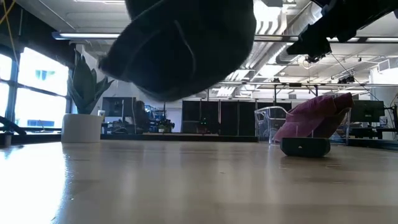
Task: Pick & Place hat
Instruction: Put the blue cap into the bottom transparent bin
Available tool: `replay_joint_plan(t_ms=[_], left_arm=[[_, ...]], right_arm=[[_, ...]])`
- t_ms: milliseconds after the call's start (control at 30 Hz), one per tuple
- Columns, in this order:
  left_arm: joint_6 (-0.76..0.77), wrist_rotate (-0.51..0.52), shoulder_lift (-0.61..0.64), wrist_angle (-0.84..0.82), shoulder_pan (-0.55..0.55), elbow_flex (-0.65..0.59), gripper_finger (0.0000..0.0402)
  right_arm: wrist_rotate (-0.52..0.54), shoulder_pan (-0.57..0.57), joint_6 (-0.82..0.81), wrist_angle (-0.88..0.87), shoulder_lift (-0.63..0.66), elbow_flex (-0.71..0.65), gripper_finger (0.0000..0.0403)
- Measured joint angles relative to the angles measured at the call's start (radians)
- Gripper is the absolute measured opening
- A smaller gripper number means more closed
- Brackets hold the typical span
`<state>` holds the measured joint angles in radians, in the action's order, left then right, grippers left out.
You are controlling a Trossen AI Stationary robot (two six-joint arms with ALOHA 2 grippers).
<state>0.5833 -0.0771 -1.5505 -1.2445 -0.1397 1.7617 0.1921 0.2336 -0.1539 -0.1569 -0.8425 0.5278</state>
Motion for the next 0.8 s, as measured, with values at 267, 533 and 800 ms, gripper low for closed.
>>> replay_joint_plan(t_ms=[267,533,800], left_arm=[[-0.275,-0.064,-0.131,-0.028,0.218,-0.025,0.0036],[-0.418,-0.084,-0.244,-0.033,0.403,-0.015,0.0160],[-0.469,0.101,-0.224,-0.057,0.405,0.049,0.0175]], right_arm=[[0.000,-0.003,0.004,0.003,0.000,0.000,0.0252],[0.000,-0.003,0.004,0.002,-0.001,0.000,0.0252],[-0.051,0.031,0.111,0.031,-0.095,0.000,0.0252]])
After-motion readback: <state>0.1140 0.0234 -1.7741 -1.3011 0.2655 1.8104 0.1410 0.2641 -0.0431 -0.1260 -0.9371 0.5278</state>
